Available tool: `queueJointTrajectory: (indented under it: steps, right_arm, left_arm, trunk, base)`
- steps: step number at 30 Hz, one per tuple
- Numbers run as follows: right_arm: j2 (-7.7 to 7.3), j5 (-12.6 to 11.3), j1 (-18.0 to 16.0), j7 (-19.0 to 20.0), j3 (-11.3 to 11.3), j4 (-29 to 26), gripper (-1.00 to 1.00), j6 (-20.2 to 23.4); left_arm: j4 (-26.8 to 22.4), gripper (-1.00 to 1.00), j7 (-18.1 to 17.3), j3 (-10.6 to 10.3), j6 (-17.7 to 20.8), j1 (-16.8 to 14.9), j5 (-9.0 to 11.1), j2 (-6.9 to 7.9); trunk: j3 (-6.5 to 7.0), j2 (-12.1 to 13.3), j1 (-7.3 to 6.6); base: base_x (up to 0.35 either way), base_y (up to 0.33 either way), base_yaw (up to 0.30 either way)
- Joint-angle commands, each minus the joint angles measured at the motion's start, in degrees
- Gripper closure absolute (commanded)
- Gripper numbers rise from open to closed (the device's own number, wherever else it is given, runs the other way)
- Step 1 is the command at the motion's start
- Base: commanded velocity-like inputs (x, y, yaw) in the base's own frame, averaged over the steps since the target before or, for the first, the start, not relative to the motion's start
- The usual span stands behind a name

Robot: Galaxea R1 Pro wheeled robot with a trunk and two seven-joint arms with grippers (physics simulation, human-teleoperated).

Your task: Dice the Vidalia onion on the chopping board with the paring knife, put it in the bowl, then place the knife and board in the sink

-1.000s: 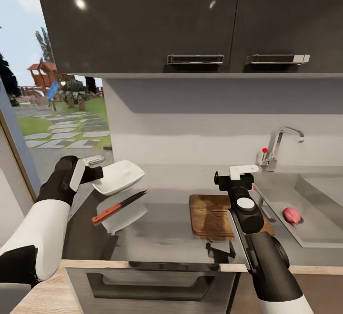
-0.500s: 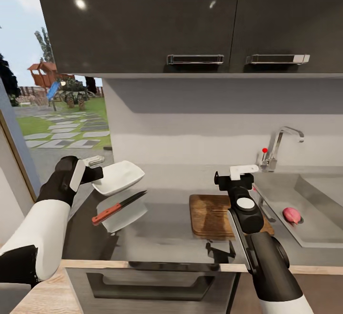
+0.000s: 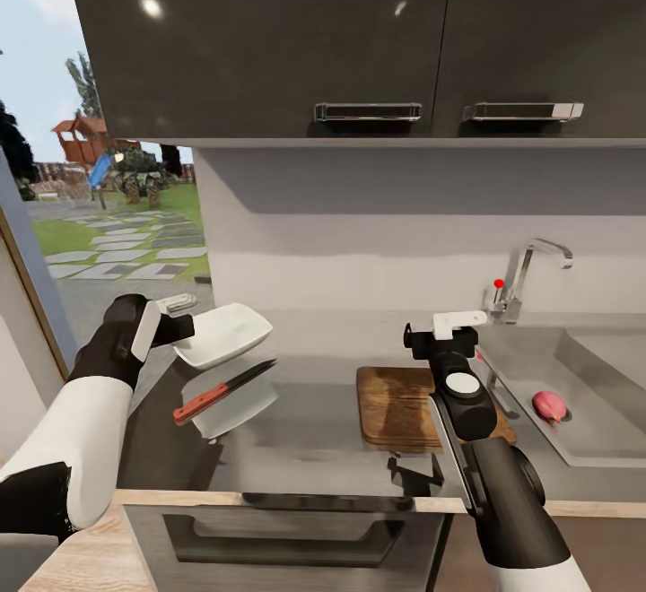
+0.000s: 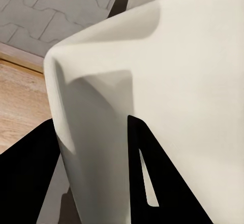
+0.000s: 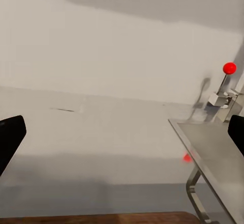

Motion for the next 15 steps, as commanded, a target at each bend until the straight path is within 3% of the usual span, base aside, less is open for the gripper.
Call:
queueJointTrajectory:
  steps: [1,4,5,15]
  right_arm:
    - [0.00,0.2,-0.1,-0.2,0.1,0.0,-1.00,0.4]
    - [0.00,0.2,-0.1,-0.2,0.1,0.0,-1.00,0.4]
    - [0.00,0.2,-0.1,-0.2,0.1,0.0,-1.00,0.4]
    - [0.01,0.2,-0.1,-0.2,0.1,0.0,-1.00,0.4]
  left_arm:
    - [-0.1,1.00,0.5,0.0,0.2,0.0,0.7,0.00]
    - [-0.3,1.00,0.5,0.0,0.2,0.0,0.7,-0.04]
    - [-0.4,-1.00,0.5,0.0,0.2,0.0,0.7,-0.06]
    - [-0.7,-1.00,0.5,0.0,0.2,0.0,0.7,-0.09]
  trunk:
    - [-0.07,0.0,0.00]
    - [-0.07,0.0,0.00]
    - [-0.07,0.0,0.00]
    - [-0.07,0.0,0.00]
  base:
    - [0.000,0.000,0.000]
    - [0.000,0.000,0.000]
    - [0.000,0.000,0.000]
    - [0.000,0.000,0.000]
